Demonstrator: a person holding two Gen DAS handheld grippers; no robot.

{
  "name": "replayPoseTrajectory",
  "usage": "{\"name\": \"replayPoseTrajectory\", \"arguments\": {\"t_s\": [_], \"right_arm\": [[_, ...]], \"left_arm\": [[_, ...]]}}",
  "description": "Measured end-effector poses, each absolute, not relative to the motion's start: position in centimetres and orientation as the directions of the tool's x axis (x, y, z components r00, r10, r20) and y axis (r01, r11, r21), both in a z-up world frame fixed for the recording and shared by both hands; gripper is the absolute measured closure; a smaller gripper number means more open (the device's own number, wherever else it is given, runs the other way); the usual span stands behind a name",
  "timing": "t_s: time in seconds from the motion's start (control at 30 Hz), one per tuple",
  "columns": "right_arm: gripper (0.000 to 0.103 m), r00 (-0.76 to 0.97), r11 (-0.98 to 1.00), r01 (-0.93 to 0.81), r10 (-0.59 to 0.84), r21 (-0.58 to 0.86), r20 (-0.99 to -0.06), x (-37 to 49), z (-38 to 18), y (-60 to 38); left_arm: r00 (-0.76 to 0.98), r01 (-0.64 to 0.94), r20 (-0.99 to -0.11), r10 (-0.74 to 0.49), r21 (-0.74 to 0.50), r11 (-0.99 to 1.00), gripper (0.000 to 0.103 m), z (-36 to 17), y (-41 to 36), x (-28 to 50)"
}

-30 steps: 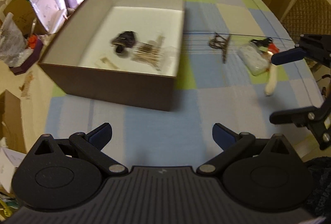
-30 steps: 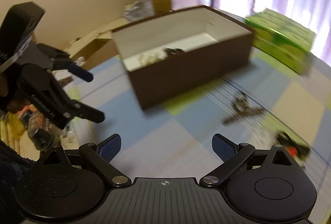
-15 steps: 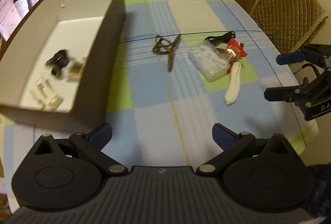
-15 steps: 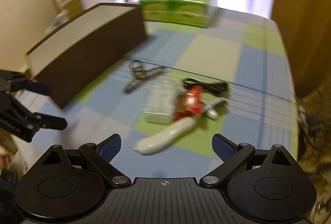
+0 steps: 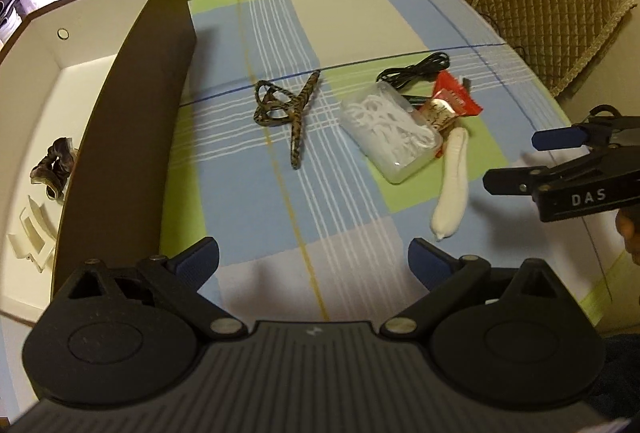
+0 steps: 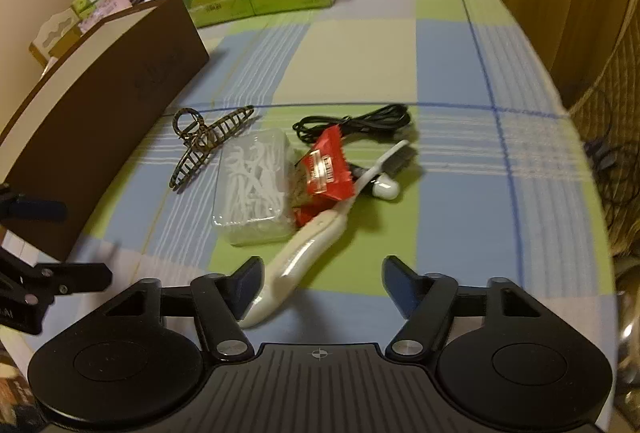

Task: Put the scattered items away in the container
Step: 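Move both open grippers from the box back to the items on the table, then close the left gripper on the leopard-print claw clip while the right gripper grasps the white toothbrush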

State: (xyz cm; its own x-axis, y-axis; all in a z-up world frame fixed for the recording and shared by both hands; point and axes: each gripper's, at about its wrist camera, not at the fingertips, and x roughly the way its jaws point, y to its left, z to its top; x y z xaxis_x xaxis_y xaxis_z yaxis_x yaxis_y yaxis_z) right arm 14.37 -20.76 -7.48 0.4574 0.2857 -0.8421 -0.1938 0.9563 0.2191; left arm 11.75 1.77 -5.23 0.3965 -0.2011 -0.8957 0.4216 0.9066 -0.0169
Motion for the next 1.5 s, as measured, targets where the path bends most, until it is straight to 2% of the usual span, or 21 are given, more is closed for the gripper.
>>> {"name": "replayPoseTrajectory", "arguments": {"t_s": [0.17, 0.2, 0.23, 0.27, 0.43, 0.53, 0.8, 0.97, 1.37, 1.5], "right_arm": [[0.032, 0.465, 0.963, -0.167, 0.265, 0.21, -0.845, 15.2, -8.3, -19.5], [0.035, 0.466, 0.965, -0.162, 0.258, 0.205, -0.847, 15.2, -8.4, -19.3], [0.045, 0.464, 0.966, -0.161, 0.253, 0.2, -0.849, 15.3, -8.6, -19.2], [0.047, 0.461, 0.967, -0.159, 0.25, 0.198, -0.851, 15.4, -8.8, -19.2], [0.047, 0.474, 0.979, -0.102, 0.205, 0.177, -0.856, 15.6, -9.1, -20.3], [0.064, 0.475, 0.987, -0.069, 0.163, 0.148, -0.865, 15.6, -9.0, -21.4], [0.064, 0.491, 0.994, -0.033, 0.106, 0.104, -0.865, 16.1, -9.0, -24.3], [0.064, 0.507, 0.995, -0.025, 0.096, 0.097, -0.856, 16.6, -8.9, -25.6], [0.063, 0.539, 0.995, -0.027, 0.098, 0.099, -0.837, 17.3, -9.0, -26.9], [0.063, 0.543, 0.994, -0.04, 0.105, 0.1, -0.833, 17.2, -9.0, -26.9]], "left_arm": [[0.377, 0.416, -0.905, -0.194, -0.022, 0.909, 0.004, -6.1, 2.1, 13.1], [0.375, 0.419, -0.906, -0.194, -0.021, 0.908, 0.004, -6.3, 2.1, 13.4], [0.373, 0.422, -0.907, -0.195, -0.021, 0.907, 0.004, -6.4, 2.1, 13.7], [0.371, 0.424, -0.907, -0.196, -0.022, 0.906, 0.004, -6.5, 2.1, 13.9], [0.366, 0.445, -0.908, -0.205, -0.023, 0.895, 0.004, -6.8, 1.9, 15.0], [0.369, 0.459, -0.904, -0.218, -0.028, 0.888, 0.005, -6.9, 1.6, 15.6], [0.394, 0.475, -0.89, -0.231, -0.018, 0.88, 0.01, -7.6, 0.0, 17.9], [0.452, 0.464, -0.869, -0.2, 0.037, 0.885, 0.012, -8.2, -1.3, 19.9], [0.487, 0.463, -0.852, -0.193, 0.065, 0.884, 0.035, -11.0, -2.8, 23.2], [0.497, 0.467, -0.839, -0.22, 0.045, 0.883, 0.059, -11.3, -2.5, 23.3]]}}
